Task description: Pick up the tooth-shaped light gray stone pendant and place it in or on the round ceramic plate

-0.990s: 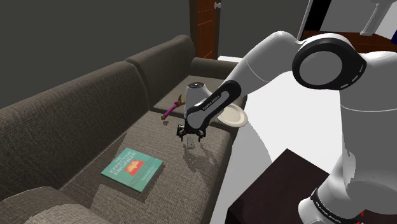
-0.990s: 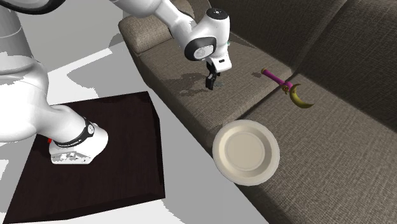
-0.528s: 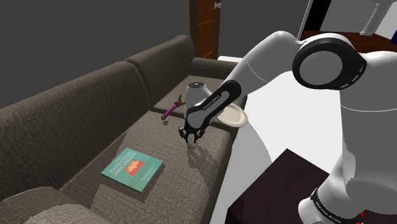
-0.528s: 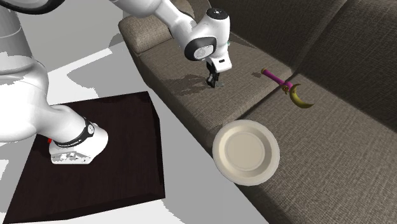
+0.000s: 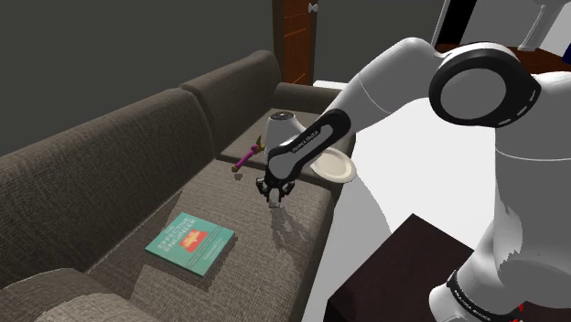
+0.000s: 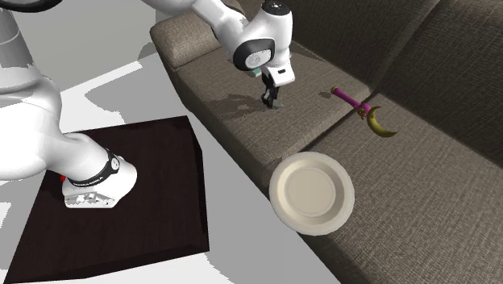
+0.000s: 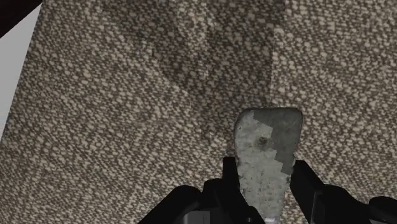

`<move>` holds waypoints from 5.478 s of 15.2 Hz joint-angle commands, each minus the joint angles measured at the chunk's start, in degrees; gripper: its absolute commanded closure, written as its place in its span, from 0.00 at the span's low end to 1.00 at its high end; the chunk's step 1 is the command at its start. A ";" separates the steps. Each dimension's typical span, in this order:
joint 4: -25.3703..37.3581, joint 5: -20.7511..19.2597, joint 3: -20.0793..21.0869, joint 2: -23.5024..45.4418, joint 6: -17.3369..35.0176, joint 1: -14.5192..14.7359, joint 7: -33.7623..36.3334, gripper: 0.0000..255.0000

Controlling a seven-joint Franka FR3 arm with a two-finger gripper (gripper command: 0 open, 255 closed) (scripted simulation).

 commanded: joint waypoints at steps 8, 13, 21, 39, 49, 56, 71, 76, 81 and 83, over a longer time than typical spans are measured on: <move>0.84 0.47 0.28 -4.86 -5.70 -0.28 -0.10 1.00; 1.74 0.70 0.39 -7.24 -8.97 -0.40 -0.12 1.00; 1.40 1.91 -0.68 -10.26 -11.83 -3.13 -4.52 1.00; 5.97 6.48 -8.48 -8.53 -16.49 -18.32 -29.87 1.00; 11.81 8.23 -10.68 -2.78 -17.44 -23.77 -38.27 1.00; 10.31 8.95 -10.37 0.09 -13.11 -23.91 -39.06 1.00; 9.63 9.51 -10.09 2.40 -10.16 -24.06 -39.65 0.00; 9.76 9.25 -10.27 1.11 -11.56 -24.06 -39.49 0.00; 10.54 8.55 -10.69 -2.21 -15.66 -24.12 -39.05 0.00; 10.55 8.55 -10.69 -2.20 -15.66 -24.12 -39.05 0.00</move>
